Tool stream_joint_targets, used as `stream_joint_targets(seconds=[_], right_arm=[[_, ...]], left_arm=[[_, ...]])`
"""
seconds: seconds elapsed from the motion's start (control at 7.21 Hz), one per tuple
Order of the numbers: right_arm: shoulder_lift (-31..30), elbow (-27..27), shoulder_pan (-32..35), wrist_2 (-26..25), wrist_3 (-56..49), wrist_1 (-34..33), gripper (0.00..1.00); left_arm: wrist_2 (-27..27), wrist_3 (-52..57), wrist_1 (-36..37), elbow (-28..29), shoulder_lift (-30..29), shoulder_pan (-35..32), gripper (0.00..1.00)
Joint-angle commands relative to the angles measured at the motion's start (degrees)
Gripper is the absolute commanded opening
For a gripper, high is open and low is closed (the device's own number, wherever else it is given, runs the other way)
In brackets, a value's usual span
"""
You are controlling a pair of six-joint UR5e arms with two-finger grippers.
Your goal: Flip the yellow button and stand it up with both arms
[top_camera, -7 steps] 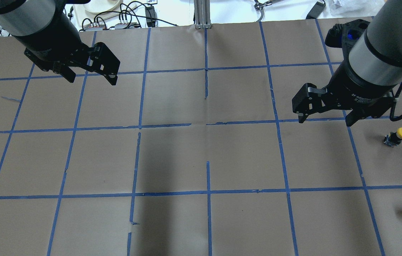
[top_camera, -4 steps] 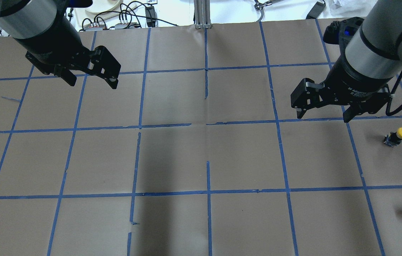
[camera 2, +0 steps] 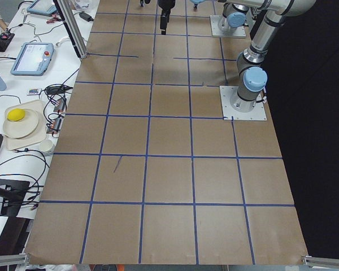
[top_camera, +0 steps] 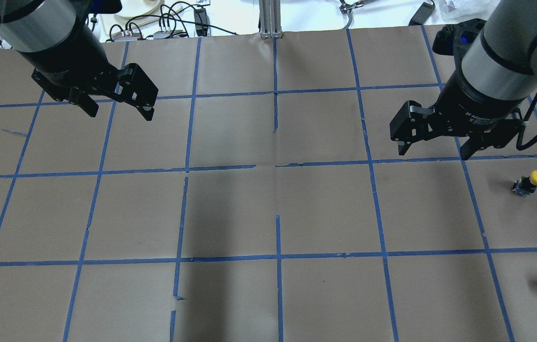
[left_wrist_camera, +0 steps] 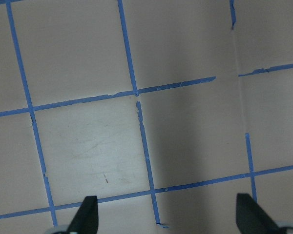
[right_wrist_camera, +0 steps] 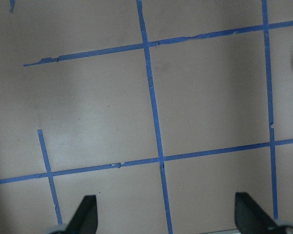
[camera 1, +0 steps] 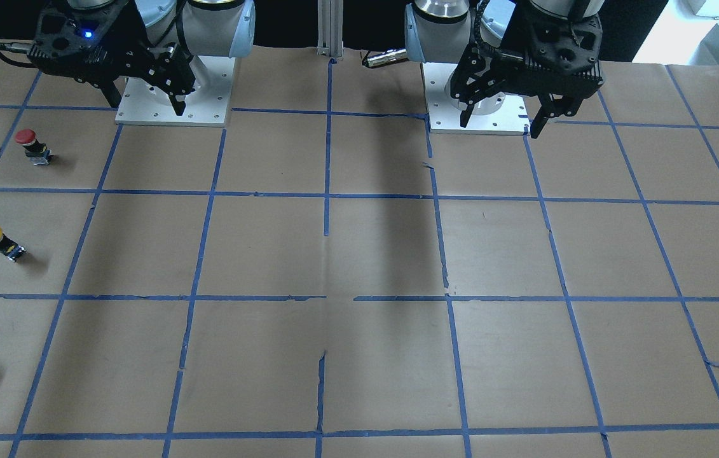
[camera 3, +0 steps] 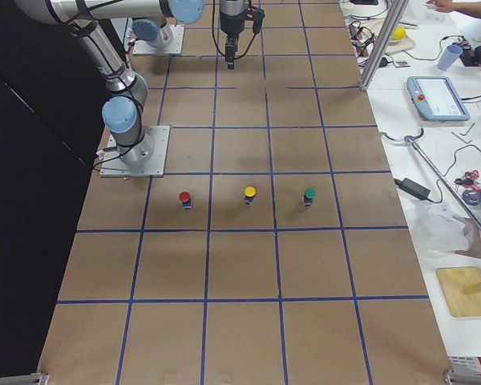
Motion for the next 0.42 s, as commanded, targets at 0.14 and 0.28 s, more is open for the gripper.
stream_joint_targets(seconds=[0.14,0.28], right_arm=[[-0.15,0.3,0.0,0.41,0.0,-0.06,1.0],[-0.32,0.3,0.0,0.32,0.0,0.02,1.0]], left_arm=[[-0.6,0.29,0.22,0.35,-0.32,0.16,1.0],[-0.6,0.29,0.22,0.35,0.11,0.16,1.0]])
